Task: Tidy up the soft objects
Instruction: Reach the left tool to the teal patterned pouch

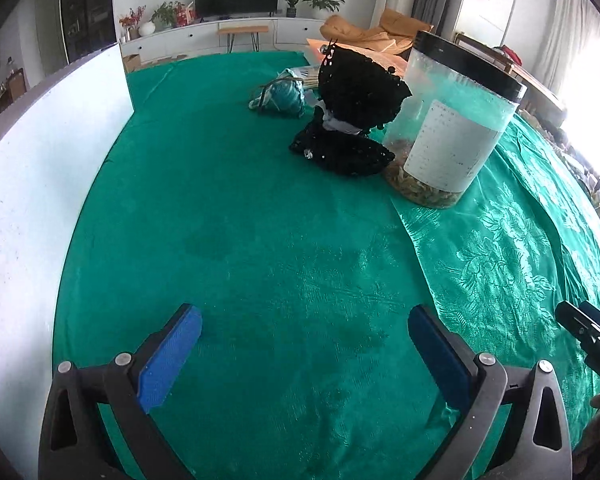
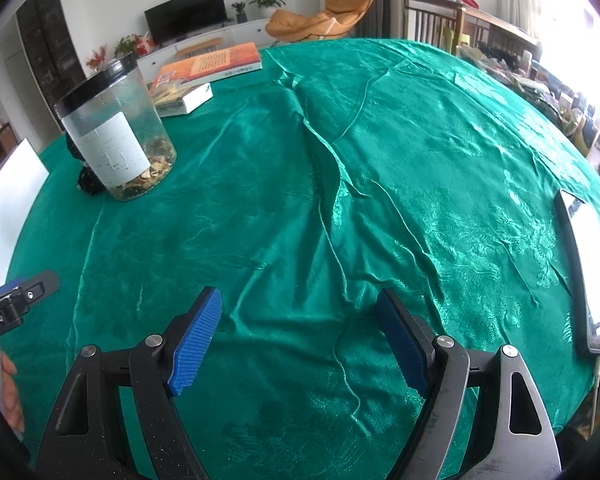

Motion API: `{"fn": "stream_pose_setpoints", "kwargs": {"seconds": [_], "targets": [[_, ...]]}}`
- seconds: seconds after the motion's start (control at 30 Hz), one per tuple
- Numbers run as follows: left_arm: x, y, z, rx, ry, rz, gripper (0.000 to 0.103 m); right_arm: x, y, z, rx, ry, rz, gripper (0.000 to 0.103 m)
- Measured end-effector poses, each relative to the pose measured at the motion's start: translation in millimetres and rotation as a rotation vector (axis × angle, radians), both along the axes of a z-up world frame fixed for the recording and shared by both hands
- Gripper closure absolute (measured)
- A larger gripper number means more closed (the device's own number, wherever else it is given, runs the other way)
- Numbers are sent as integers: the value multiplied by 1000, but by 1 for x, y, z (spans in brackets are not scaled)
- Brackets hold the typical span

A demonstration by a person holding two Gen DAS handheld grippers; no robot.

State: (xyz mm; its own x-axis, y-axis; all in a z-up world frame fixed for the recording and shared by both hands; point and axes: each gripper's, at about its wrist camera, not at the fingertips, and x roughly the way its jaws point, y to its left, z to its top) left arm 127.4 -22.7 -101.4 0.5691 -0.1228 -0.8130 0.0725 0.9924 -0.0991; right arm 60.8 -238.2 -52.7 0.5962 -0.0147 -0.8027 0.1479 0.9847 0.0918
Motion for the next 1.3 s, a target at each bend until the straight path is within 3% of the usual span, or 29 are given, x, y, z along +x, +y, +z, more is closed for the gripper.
{"fn": "stream_pose_setpoints", "kwargs": {"seconds": [0.17, 0.4, 1.13, 1.23, 1.3], "targets": [[-2, -6, -5, 86, -21, -43, 0, 2, 1, -2, -18, 3, -2, 20], [-3, -6, -4, 88, -23, -45, 0, 5, 13, -6, -88, 13, 9, 15], [-3, -7, -4, 86, -24, -47, 0, 3, 13, -7, -85, 2, 15, 14], [6, -5, -1, 92, 36, -55, 0, 3, 12, -7, -85, 1, 16, 13], [18, 5, 8, 78, 65, -6, 0, 3, 13, -7, -85, 1, 16, 13]]}}
